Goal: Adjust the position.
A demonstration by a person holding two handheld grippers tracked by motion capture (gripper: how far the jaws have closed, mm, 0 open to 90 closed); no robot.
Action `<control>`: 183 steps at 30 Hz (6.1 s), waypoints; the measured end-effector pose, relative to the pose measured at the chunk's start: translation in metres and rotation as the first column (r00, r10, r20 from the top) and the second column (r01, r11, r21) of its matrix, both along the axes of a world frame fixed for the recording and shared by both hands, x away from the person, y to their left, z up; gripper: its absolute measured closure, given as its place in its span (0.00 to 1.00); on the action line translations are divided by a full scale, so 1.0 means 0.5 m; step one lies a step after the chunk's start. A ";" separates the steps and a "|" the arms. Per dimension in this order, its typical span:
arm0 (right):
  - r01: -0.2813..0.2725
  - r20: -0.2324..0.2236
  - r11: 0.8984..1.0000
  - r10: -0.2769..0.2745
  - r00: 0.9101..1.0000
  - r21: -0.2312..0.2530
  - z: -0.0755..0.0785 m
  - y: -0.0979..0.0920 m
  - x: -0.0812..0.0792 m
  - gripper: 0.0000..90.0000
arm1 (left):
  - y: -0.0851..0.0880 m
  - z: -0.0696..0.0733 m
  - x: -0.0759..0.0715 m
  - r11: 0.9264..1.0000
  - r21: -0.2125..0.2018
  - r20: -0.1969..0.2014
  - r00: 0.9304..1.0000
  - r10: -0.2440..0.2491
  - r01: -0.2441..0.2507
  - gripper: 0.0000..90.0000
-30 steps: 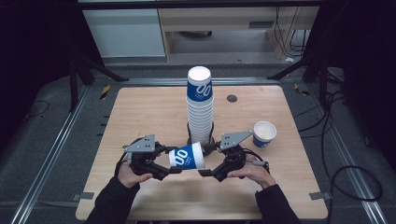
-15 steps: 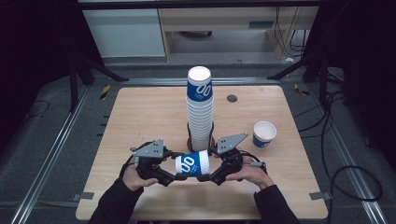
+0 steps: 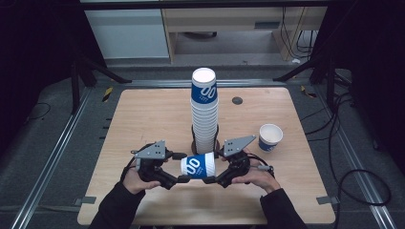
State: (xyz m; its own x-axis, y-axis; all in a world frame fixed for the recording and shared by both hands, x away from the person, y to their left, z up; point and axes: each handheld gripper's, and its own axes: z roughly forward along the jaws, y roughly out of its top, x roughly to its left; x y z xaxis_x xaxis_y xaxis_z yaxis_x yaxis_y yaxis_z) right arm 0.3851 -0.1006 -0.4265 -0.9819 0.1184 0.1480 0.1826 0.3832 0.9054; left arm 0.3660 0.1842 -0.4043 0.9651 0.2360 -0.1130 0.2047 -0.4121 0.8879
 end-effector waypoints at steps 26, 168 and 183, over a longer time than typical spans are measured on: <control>-0.027 0.026 0.978 0.033 0.999 -0.205 -0.032 0.049 -0.012 0.17 | -0.053 -0.058 0.002 0.947 0.311 -0.047 0.996 -0.071 0.082 0.26; 0.168 -0.066 0.972 -0.160 0.985 0.161 0.023 0.004 0.008 0.08 | -0.060 -0.046 -0.005 0.992 0.001 0.067 0.990 0.125 -0.126 0.30; 0.111 -0.086 0.983 -0.099 0.991 0.148 0.010 0.024 0.003 0.21 | -0.077 -0.051 -0.014 0.994 0.021 0.084 0.991 0.102 -0.104 0.29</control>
State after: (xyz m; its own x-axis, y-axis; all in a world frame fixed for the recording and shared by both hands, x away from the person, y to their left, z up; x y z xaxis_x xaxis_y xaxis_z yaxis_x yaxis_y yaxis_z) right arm 0.3866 -0.0884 -0.4216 -0.9500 0.1901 0.2478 0.2869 0.2173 0.9330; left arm 0.3590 0.1456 -0.4296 0.9412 0.3368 -0.0271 0.1741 -0.4149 0.8930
